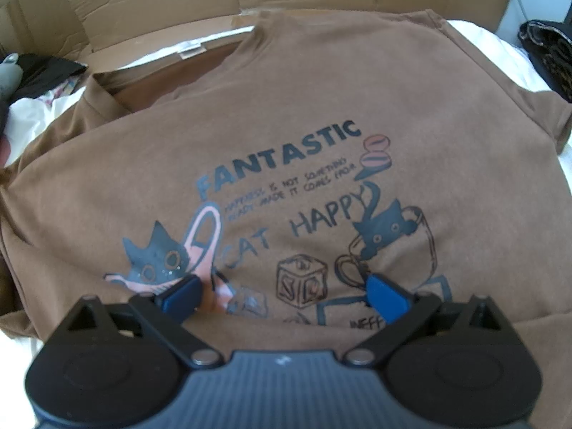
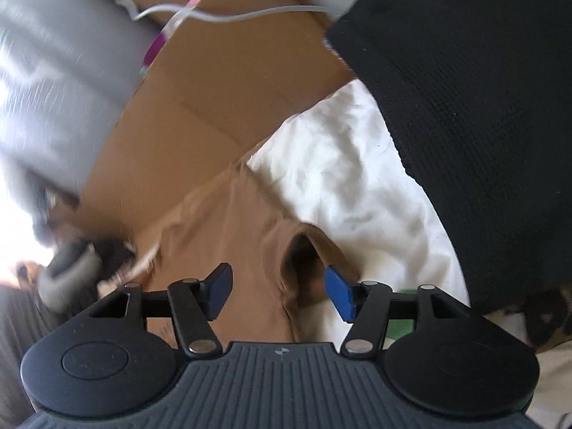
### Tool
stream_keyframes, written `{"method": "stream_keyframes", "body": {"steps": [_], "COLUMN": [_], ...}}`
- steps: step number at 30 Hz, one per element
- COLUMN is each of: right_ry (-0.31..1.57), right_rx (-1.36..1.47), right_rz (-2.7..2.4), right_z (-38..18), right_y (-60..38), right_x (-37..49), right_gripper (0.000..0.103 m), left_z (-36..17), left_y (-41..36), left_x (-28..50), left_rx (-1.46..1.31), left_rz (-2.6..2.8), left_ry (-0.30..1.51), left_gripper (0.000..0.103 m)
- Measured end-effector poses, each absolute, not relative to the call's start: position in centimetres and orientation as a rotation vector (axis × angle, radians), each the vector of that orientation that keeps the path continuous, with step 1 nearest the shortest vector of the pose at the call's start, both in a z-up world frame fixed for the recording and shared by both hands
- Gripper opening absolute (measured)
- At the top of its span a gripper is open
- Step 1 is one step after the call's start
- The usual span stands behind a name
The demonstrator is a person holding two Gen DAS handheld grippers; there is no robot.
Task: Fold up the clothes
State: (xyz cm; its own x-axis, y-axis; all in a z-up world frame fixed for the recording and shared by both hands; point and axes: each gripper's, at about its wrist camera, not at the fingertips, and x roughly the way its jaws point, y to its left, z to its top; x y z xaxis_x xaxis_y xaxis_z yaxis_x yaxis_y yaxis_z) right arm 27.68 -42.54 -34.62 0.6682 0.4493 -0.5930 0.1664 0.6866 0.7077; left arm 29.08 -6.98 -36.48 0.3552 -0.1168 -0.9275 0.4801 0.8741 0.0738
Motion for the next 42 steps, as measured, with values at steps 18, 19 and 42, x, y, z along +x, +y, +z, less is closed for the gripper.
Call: {"method": "stream_keyframes", "body": {"steps": [18, 19, 42], "right_ry": [0.865, 0.859, 0.714], "right_rx": [1.255, 1.282, 1.16], "right_rz": [-0.048, -0.073, -0.122], "right_z": [-38.6, -38.7, -35.0], "right_y": [-42.0, -41.9, -41.3], "right_x": [30.2, 30.2, 33.0], "right_gripper": [0.076, 0.076, 0.005], "left_z": [-36.4, -36.4, -36.1], "left_y": [-5.0, -4.9, -1.4], "left_x": [28.8, 28.8, 28.7], "left_rx": [0.358, 0.358, 0.357], "left_rz": [-0.4, -0.4, -0.407], "left_ry": [1.141, 1.142, 1.139], "left_gripper": [0.102, 0.102, 0.103]}}
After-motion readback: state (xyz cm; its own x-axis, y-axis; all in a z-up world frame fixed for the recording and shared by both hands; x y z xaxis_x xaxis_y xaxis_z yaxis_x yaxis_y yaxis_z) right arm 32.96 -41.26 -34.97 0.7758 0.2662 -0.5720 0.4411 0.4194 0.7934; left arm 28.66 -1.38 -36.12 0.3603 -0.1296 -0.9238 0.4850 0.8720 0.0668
